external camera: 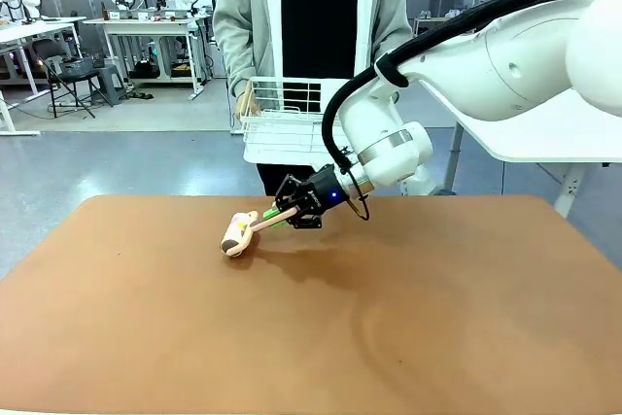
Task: Clean the table.
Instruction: Clean the table with the Lint Roller when the human lifts the Dish drying rack.
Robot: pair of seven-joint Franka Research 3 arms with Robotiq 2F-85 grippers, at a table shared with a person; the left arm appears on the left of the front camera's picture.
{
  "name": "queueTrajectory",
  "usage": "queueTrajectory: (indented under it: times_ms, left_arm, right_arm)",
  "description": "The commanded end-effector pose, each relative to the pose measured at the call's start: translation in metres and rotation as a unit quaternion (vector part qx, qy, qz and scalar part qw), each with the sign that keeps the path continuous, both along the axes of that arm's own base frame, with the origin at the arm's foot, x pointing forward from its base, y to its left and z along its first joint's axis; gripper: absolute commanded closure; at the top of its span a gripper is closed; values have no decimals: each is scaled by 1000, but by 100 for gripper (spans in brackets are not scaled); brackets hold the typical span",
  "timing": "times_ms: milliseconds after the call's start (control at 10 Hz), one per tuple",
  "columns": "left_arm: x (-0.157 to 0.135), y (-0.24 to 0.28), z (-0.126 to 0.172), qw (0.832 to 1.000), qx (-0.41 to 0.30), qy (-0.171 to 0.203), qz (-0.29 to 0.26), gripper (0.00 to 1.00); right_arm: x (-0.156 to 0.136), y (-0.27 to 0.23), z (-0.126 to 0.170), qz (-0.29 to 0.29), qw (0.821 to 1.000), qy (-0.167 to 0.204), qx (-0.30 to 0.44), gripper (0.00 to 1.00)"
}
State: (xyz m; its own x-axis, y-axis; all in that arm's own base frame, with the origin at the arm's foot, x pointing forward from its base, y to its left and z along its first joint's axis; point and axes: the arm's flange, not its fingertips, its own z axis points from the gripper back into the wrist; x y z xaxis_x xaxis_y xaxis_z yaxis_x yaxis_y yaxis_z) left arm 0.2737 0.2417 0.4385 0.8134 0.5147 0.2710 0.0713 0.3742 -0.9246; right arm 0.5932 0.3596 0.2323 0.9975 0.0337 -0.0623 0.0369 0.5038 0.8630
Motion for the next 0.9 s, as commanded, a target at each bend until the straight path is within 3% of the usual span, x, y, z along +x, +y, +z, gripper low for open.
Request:
queueTrajectory:
  times_ms: [0, 200, 300, 500, 600, 700, 800]
  left_arm:
    - [1, 4, 1, 1000, -6, -20, -1, 0]
    - [1, 4, 1, 1000, -6, -20, -1, 0]
    - [1, 4, 1, 1000, -6, -20, -1, 0]
    - [1, 4, 1, 1000, -6, -20, -1, 0]
    - [1, 4, 1, 1000, -6, -20, -1, 0]
    - [1, 4, 1, 1000, -6, -20, -1, 0]
    - [1, 4, 1, 1000, -6, -20, -1, 0]
  right_arm:
    - [-17, -14, 20, 28, 999, 3, 18, 79]
    - [-25, -47, 92, 39, 998, -34, 40, 79]
    - [-34, -74, 123, 61, 996, 1, 69, 79]
    - [-52, -151, 156, 31, 998, 39, 27, 79]
    - [-72, -194, 178, 31, 998, 53, -28, 79]
    - [-100, -232, 203, 42, 987, 119, -96, 79]
    - [-122, -259, 225, 24, 985, 119, -126, 79]
